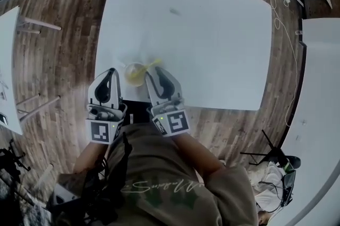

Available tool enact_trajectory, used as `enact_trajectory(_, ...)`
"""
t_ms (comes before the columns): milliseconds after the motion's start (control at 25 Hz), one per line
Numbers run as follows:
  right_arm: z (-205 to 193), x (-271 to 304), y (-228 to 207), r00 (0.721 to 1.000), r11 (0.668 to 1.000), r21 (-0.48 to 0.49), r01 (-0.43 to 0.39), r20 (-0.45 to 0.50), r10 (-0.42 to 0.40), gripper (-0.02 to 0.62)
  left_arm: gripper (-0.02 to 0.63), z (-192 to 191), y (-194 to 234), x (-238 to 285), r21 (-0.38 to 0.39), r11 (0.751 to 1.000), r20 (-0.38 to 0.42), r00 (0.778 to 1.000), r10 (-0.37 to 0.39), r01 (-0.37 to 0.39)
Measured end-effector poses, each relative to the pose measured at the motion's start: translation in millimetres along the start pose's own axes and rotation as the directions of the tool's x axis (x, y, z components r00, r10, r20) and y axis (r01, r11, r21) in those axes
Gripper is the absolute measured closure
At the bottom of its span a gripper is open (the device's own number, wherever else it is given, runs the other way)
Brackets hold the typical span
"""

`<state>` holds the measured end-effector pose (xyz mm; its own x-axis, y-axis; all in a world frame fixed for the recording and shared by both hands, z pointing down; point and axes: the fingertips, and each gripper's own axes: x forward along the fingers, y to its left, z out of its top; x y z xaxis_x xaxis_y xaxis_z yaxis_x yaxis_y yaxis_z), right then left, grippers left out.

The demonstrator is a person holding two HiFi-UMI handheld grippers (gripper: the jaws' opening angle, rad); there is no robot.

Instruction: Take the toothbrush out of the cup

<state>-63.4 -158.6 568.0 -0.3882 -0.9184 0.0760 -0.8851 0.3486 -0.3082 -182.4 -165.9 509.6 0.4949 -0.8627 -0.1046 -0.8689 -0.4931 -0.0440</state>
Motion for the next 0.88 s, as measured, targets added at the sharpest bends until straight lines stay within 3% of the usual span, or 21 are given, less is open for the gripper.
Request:
enact_trajectory(480,-14.6,24.4,-5.4,0.999,0.994,0.106,-0.024,-0.032,0.028,0.46,0.595,-0.9,10.9,-8.4,-0.034,0.999,-0.016,0.999,0.031,-0.031)
enact_trajectory(880,-11.8,25.8,4.8,0.998,0.994,0.103,-0.044,-0.035,0.048,0.558,0.595,3.0,7.9,-9.6,-0.031,0.999,-0.052,0.999,0.014,-0.015)
